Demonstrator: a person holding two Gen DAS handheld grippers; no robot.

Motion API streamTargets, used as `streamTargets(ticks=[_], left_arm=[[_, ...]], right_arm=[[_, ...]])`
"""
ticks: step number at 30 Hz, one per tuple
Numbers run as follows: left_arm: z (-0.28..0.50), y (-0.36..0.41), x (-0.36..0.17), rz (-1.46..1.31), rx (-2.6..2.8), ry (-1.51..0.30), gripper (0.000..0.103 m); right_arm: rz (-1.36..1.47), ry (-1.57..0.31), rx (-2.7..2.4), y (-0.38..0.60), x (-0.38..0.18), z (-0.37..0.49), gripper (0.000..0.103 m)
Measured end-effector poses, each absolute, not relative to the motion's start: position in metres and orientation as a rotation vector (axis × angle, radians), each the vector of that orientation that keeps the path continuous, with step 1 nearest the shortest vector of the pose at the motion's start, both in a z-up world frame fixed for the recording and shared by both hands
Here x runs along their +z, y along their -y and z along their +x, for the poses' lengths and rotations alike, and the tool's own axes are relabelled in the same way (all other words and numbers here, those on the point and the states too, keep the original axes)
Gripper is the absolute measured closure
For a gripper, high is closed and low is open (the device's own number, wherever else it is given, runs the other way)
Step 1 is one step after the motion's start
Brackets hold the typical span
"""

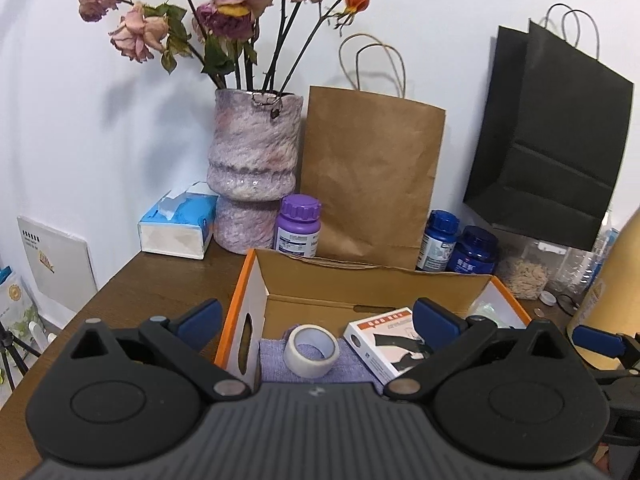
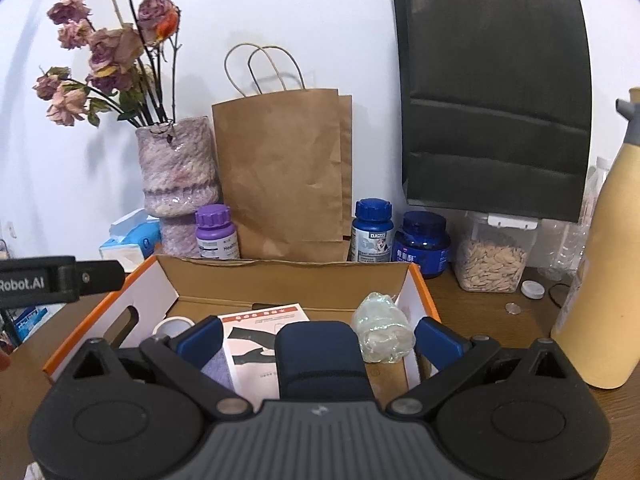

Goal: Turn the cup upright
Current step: 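Carry the tape roll and navy case into the cardboard box and release both, then withdraw both tools from the box toward the plush hamster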

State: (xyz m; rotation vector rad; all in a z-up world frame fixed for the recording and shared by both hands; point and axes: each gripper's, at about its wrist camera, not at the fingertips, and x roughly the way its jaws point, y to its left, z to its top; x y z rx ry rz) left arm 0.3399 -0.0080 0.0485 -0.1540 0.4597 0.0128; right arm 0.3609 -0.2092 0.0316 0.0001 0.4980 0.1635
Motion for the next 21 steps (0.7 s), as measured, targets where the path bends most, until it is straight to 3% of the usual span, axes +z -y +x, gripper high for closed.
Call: streamTargets(ticks=[21], left_arm=[[0.265,-0.001,0.058,-0.110,-0.038,-0.419,0.000]], right_arm=[[-0.078,-0.422,0.231,0.219,0.044,0.271,0.000]])
